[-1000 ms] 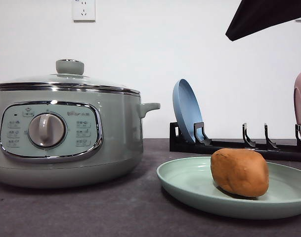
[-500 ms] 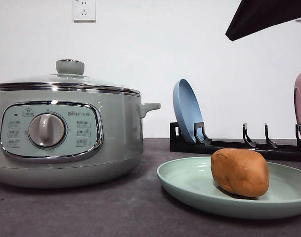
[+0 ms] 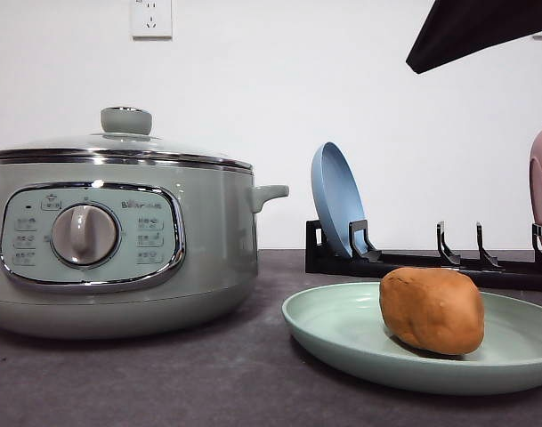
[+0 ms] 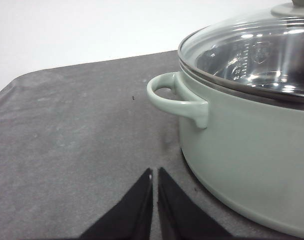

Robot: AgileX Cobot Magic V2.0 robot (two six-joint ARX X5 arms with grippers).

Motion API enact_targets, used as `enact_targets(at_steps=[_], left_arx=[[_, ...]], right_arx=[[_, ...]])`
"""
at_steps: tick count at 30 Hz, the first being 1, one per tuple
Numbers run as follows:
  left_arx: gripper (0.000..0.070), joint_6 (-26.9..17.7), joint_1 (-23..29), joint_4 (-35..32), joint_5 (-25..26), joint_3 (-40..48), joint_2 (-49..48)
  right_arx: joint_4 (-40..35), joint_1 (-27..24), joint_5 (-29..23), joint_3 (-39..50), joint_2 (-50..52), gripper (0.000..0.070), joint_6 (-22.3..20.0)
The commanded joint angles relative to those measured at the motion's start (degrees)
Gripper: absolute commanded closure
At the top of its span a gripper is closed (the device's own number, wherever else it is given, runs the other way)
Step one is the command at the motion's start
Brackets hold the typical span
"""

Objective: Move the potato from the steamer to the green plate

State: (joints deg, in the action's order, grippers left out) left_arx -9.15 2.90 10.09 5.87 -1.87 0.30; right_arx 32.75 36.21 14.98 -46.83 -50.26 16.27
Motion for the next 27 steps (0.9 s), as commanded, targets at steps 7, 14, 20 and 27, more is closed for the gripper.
enact_targets(at_steps=[7,14,20,27], left_arx=[[0.069,-0.2,0.1,0.4,-0.1,1.2,-0.1],[0.069,-0.2,0.1,0.4,-0.1,1.2,-0.1],[0.069,-0.2,0.1,0.4,-0.1,1.2,-0.1],[0.069,-0.2,0.1,0.4,-0.1,1.2,-0.1]], right_arx=[[-0.6,-3.4,-0.4,-0.9,3.1,0.0699,-4.9],[-3.3,-15.3,-4.0,0.6,11.8,0.0699,-8.9],[-14.3,-26.6,-3.8,9.3,22.3,0.07,-12.4],[-28.0,-34.3,-3.9,24.3,33.8,0.0699,-13.7]])
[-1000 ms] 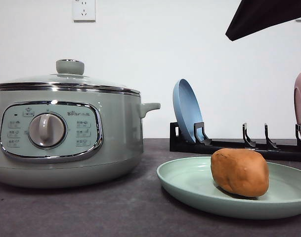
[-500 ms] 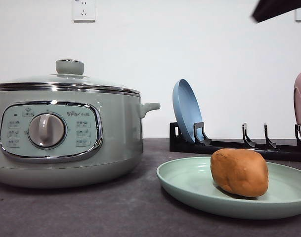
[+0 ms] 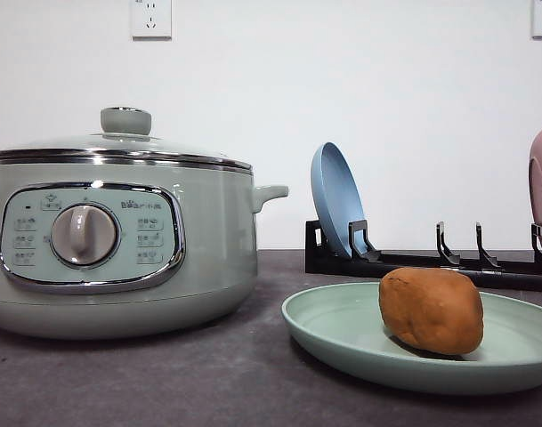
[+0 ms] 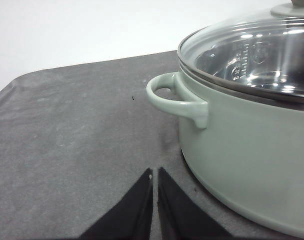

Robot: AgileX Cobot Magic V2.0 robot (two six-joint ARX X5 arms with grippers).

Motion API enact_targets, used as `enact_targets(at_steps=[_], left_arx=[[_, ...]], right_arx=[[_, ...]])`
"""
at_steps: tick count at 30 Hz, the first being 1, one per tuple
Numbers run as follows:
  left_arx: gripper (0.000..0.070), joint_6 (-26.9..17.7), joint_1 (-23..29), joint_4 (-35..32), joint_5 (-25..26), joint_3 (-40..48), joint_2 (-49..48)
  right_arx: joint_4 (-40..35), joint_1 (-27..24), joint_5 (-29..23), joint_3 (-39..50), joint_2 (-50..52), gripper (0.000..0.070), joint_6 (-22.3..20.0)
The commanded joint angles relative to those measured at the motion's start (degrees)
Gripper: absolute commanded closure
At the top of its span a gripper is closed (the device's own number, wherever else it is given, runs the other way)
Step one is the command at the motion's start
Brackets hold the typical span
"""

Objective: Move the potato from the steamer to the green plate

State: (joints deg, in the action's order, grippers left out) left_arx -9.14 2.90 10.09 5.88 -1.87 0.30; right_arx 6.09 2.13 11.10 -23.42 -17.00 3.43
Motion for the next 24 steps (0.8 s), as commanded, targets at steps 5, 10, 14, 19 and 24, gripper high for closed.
enact_targets(at_steps=[5,10,14,19,24], left_arx=[[0.069,-0.3,0.1,0.4,-0.1,1.2,-0.1],[0.069,-0.3,0.1,0.4,-0.1,1.2,-0.1],[0.069,-0.3,0.1,0.4,-0.1,1.2,-0.1],[0.069,-0.3,0.1,0.4,-0.1,1.2,-0.1],[0.069,-0.3,0.1,0.4,-0.1,1.2,-0.1]], right_arx=[[-5.2,-2.2,-0.9,9.4,7.0,0.0699,-1.1],[-5.2,-2.4,-1.1,15.4,11.5,0.0699,-1.3],[-5.2,-2.4,-1.1,18.8,14.1,0.0699,-1.3],[-4.6,-2.4,-1.0,21.6,16.6,0.0699,-1.1],[-0.6,-2.3,-1.0,22.8,16.8,0.0699,-1.0]])
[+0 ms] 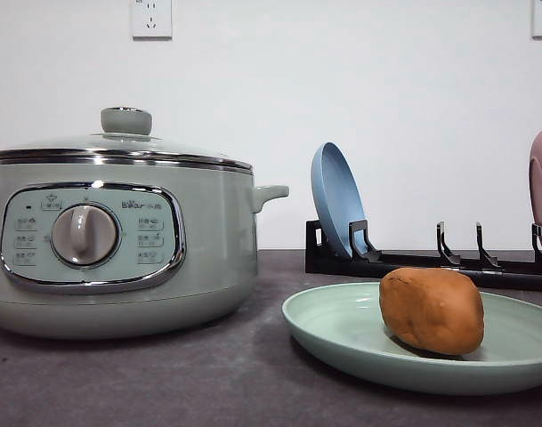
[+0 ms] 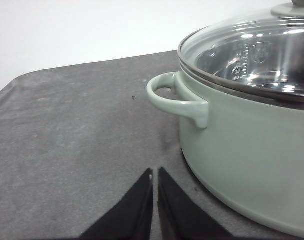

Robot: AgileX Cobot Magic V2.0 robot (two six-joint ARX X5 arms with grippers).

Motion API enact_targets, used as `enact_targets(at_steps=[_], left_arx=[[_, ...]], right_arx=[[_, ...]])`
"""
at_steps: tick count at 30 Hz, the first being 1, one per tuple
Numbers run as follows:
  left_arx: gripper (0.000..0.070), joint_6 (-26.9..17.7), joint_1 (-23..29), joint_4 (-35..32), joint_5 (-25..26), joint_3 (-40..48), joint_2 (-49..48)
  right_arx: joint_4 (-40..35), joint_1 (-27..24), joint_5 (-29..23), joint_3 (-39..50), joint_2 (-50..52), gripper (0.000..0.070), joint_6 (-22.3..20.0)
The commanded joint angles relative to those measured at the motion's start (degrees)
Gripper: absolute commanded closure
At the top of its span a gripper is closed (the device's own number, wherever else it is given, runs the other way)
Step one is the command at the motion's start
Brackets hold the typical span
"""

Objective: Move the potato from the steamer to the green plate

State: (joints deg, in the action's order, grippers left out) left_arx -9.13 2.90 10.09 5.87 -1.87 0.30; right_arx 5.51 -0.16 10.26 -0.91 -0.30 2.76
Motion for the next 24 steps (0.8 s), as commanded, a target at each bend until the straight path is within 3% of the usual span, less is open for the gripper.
enact_targets(at_steps=[1,5,24], left_arx=[[0.069,-0.3,0.1,0.4,-0.1,1.2,-0.1],[0.069,-0.3,0.1,0.4,-0.1,1.2,-0.1],[0.069,-0.3,0.1,0.4,-0.1,1.2,-0.1]], right_arx=[[1.1,0.0,-0.2,0.3,0.1,0.0699,-0.4],[4.3,0.0,-0.2,0.3,0.1,0.0699,-0.4],[3.5,0.0,0.2,0.2,0.1,0.07,-0.2]])
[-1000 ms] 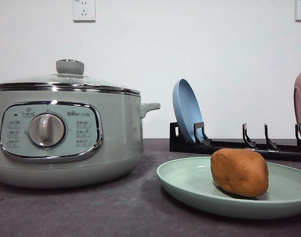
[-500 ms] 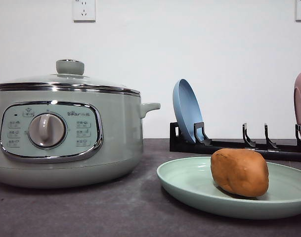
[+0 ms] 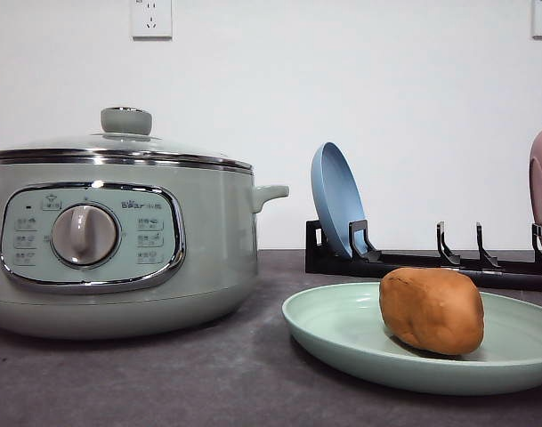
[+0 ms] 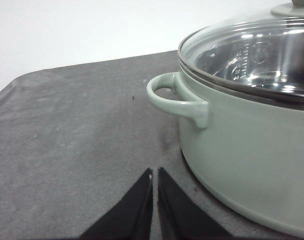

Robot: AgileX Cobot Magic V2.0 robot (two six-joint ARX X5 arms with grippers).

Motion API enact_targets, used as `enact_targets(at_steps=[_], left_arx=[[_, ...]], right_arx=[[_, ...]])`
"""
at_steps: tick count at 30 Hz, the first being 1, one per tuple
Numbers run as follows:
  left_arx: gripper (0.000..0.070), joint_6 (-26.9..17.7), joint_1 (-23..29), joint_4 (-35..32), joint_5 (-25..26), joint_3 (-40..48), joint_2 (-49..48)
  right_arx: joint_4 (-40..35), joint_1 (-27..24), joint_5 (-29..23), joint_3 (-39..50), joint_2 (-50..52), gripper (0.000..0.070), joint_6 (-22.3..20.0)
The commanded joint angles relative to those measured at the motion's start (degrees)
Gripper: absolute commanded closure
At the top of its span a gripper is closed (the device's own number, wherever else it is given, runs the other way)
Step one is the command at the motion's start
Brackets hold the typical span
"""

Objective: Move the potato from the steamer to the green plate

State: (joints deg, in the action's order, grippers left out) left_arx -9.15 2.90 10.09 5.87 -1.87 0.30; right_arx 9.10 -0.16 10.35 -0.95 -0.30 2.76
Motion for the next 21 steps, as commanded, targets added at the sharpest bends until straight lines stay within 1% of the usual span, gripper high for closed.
enact_targets(at_steps=[1,21], left_arx=[[0.069,-0.2,0.1,0.4,-0.1,1.2,-0.1],[0.069,-0.2,0.1,0.4,-0.1,1.2,-0.1]], right_arx=[[-0.1,0.0,0.1,0.3,0.1,0.0699,-0.2],[-0.1,0.0,0.1,0.3,0.1,0.0699,-0.2]])
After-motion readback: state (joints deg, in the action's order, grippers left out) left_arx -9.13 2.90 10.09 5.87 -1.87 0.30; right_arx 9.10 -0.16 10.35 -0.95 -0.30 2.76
